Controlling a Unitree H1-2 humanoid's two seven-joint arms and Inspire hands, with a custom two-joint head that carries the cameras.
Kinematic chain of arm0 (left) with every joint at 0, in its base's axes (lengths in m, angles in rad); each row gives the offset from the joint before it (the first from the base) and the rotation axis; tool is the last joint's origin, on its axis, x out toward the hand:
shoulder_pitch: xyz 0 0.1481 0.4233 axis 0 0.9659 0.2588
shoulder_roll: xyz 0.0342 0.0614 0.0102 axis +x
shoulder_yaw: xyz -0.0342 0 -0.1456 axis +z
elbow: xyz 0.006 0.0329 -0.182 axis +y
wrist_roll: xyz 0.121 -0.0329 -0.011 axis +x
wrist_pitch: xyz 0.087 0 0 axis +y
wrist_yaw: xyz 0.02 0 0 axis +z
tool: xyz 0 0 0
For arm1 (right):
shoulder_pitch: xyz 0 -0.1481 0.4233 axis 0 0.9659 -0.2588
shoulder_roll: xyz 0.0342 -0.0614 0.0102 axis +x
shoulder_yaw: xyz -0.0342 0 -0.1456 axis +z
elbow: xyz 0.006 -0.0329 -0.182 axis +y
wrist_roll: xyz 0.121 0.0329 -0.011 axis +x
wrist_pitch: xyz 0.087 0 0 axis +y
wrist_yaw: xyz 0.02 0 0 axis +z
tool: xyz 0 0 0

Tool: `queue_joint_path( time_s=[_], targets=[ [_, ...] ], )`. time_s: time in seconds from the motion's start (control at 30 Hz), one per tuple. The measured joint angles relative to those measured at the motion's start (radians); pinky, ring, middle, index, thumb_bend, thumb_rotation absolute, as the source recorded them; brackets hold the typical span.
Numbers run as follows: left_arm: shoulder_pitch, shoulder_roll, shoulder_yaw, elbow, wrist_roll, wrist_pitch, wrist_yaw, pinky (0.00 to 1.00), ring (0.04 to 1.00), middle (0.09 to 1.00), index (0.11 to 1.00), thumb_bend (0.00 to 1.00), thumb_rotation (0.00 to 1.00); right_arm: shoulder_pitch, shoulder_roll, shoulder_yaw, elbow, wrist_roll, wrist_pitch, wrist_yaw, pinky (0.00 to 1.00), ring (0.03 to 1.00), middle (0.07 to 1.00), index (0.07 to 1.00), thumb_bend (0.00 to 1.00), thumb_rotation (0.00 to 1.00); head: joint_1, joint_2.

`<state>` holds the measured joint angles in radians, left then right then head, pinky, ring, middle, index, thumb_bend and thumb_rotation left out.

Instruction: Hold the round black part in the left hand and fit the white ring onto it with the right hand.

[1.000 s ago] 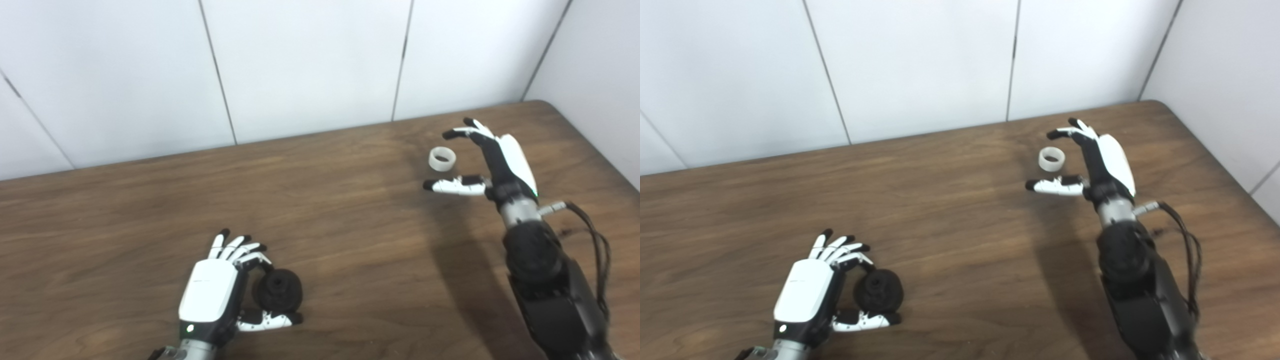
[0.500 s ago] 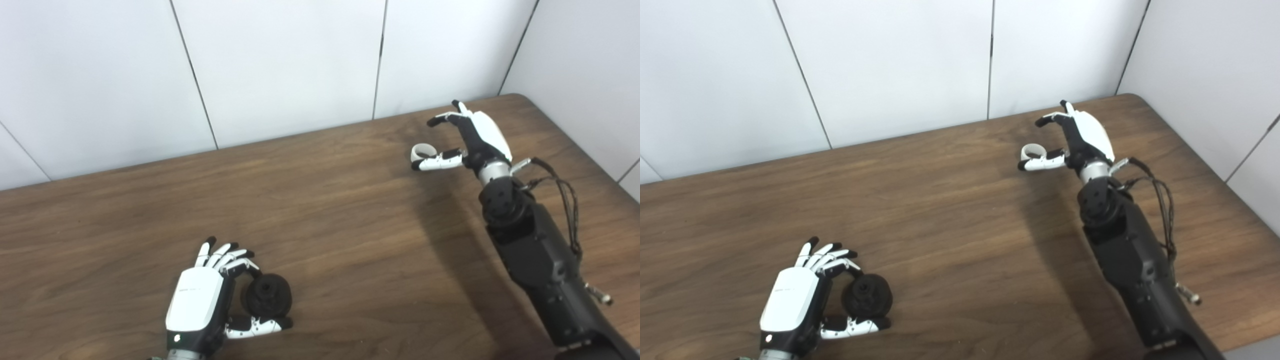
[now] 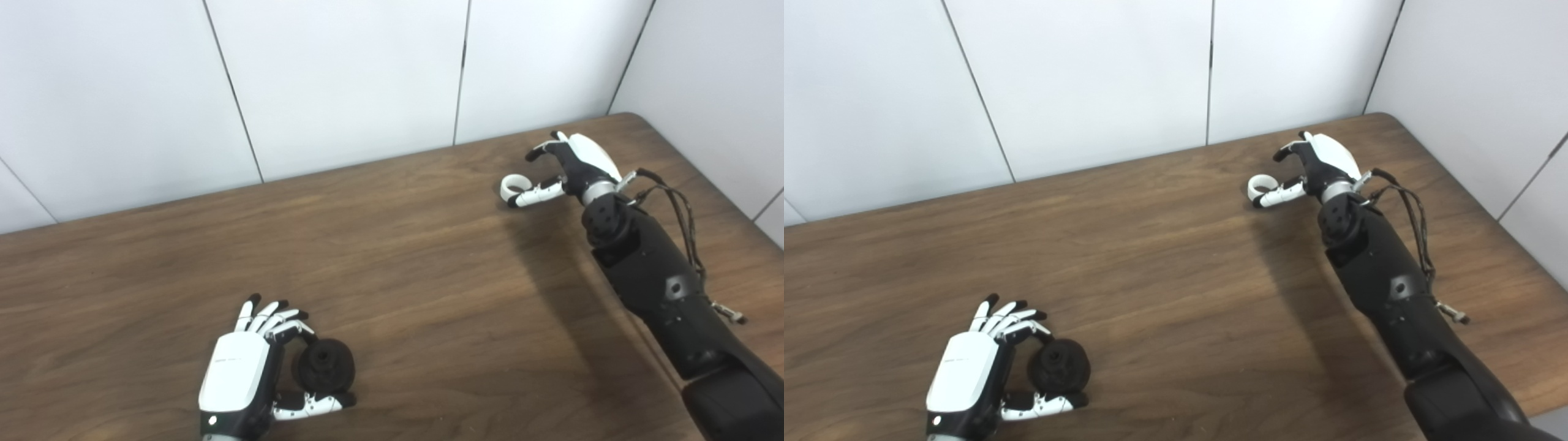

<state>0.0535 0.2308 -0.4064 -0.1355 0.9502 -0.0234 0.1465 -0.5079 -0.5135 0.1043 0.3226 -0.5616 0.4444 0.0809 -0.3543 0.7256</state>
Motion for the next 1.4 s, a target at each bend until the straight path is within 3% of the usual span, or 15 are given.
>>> queue_joint_path(
  time_s=[0.4,0.57,1.27,1.3,1.33,1.4],
  targets=[
    [0.001,0.000,-0.001,-0.002,0.003,0.003,0.000,1.00,0.884,0.771,0.484,0.52,0.05,-0.007,0.004,0.014,0.031,0.002,0.001,-0.001,1.00,0.985,0.926,0.715,0.88,0.23,0.003,-0.002],
    [0.001,-0.001,-0.002,-0.002,0.004,0.004,0.001,1.00,0.884,0.772,0.484,0.52,0.05,-0.014,0.007,0.021,0.043,0.005,0.002,0.000,1.00,0.985,0.949,0.724,0.88,0.27,0.008,0.000],
    [0.001,-0.004,-0.003,-0.002,0.027,0.007,0.005,1.00,0.880,0.771,0.484,0.52,0.05,-0.035,0.007,0.035,0.069,0.007,-0.002,-0.002,1.00,0.979,0.904,0.625,0.85,0.23,0.012,0.002],
    [0.001,-0.004,-0.003,-0.002,0.027,0.008,0.005,1.00,0.882,0.772,0.484,0.52,0.05,-0.035,0.007,0.035,0.069,0.007,-0.002,-0.003,1.00,0.981,0.890,0.558,0.69,0.19,0.012,0.002],
    [0.001,-0.005,-0.003,-0.002,0.028,0.009,0.004,1.00,0.884,0.774,0.484,0.52,0.05,-0.035,0.007,0.035,0.069,0.008,-0.004,-0.004,1.00,0.972,0.866,0.515,0.59,0.16,0.014,0.002],
    [0.001,-0.006,-0.003,-0.002,0.029,0.010,0.003,1.00,0.884,0.773,0.484,0.52,0.06,-0.035,0.007,0.034,0.068,0.013,-0.013,-0.010,1.00,0.969,0.852,0.493,0.54,0.14,0.014,0.002]
  ],
)
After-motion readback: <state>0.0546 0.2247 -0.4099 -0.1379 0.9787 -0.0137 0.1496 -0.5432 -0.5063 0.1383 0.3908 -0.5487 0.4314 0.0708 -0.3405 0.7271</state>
